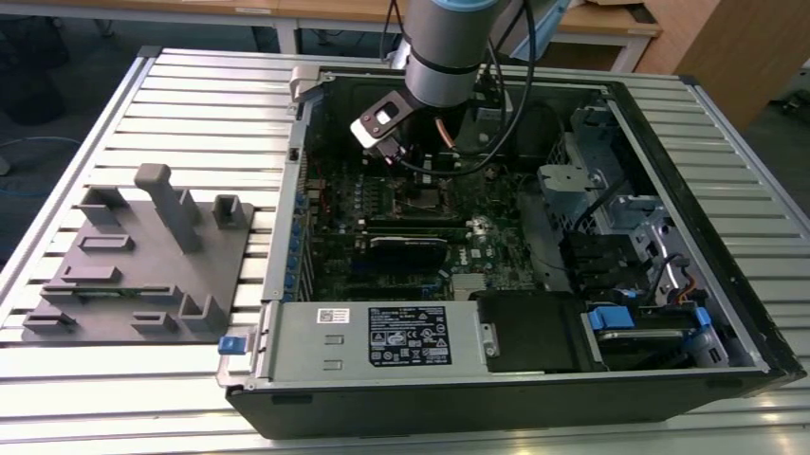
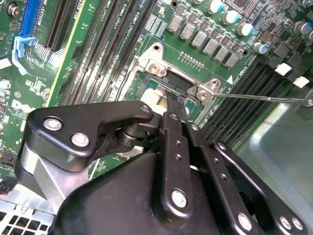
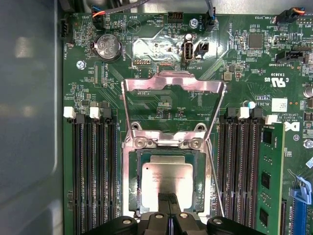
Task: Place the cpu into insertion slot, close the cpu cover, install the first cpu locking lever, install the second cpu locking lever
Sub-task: 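Place the cpu into insertion slot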
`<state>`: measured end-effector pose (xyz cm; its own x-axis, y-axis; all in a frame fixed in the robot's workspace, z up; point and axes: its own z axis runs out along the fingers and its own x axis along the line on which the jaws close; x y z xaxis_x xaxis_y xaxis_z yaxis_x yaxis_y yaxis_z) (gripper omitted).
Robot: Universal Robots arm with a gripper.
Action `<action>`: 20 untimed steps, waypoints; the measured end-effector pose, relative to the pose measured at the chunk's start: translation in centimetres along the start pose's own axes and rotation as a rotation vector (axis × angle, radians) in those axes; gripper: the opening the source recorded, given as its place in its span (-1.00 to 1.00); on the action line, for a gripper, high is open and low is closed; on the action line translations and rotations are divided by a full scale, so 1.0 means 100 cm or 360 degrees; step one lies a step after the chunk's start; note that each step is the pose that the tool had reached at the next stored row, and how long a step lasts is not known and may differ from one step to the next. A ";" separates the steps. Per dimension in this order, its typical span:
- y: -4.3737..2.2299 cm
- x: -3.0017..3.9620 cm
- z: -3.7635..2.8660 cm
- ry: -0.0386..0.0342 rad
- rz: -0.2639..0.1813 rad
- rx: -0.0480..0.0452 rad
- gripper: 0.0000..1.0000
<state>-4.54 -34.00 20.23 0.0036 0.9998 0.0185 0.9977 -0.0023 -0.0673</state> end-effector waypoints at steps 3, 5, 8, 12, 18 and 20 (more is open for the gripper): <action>0.0000 0.0000 0.0000 0.0000 0.0000 0.0002 -0.80; 0.0000 0.0000 0.0000 0.0000 0.0000 0.0004 -0.80; 0.0000 0.0000 0.0000 0.0000 0.0000 0.0006 -0.80; 0.0000 0.0000 0.0000 0.0000 0.0000 0.0010 -0.80; 0.0000 0.0000 0.0000 0.0000 0.0000 0.0015 -0.80; 0.0000 0.0000 0.0000 0.0000 0.0000 0.0016 -0.80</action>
<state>-4.54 -34.00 20.23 0.0038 0.9998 0.0185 0.9970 -0.0023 -0.0776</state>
